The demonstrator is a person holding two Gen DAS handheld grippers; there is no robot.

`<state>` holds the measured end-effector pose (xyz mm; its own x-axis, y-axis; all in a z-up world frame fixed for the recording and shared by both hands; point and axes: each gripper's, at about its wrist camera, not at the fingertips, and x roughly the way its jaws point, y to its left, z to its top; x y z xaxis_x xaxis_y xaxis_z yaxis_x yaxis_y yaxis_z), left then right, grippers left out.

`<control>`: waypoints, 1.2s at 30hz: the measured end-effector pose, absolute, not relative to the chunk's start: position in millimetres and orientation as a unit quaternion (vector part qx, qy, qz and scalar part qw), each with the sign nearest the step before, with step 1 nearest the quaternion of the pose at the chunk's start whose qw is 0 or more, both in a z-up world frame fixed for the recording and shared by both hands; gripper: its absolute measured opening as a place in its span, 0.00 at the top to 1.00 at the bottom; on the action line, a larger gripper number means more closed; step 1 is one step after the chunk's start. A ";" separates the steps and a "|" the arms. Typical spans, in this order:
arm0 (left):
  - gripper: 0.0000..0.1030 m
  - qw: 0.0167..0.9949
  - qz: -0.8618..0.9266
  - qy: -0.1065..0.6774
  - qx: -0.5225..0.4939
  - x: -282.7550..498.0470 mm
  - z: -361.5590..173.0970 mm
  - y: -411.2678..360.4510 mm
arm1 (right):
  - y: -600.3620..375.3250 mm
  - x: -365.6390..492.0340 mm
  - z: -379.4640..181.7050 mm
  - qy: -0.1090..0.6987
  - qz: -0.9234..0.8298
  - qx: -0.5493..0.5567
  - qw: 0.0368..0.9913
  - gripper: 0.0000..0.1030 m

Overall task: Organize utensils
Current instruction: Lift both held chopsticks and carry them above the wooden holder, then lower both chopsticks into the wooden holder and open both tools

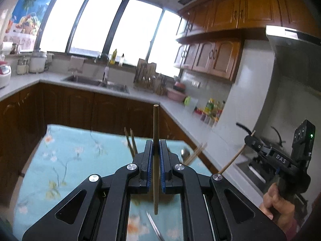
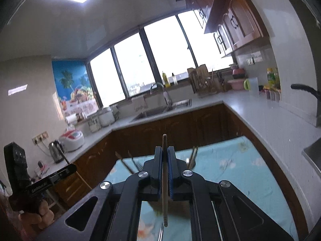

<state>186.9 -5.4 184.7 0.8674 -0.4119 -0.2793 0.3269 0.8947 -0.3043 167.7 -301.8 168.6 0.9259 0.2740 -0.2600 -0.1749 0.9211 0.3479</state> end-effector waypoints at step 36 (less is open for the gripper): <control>0.94 0.951 -0.156 0.230 -0.137 296.1 86.7 -38.9 | -291.9 251.2 99.4 0.193 0.071 0.177 0.962 0.95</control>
<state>296.1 -38.9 86.7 0.8459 -0.3598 -0.3937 0.2339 0.9136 -0.3325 251.2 -291.9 99.3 0.9154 0.2051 -0.3464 -0.0683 0.9272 0.3684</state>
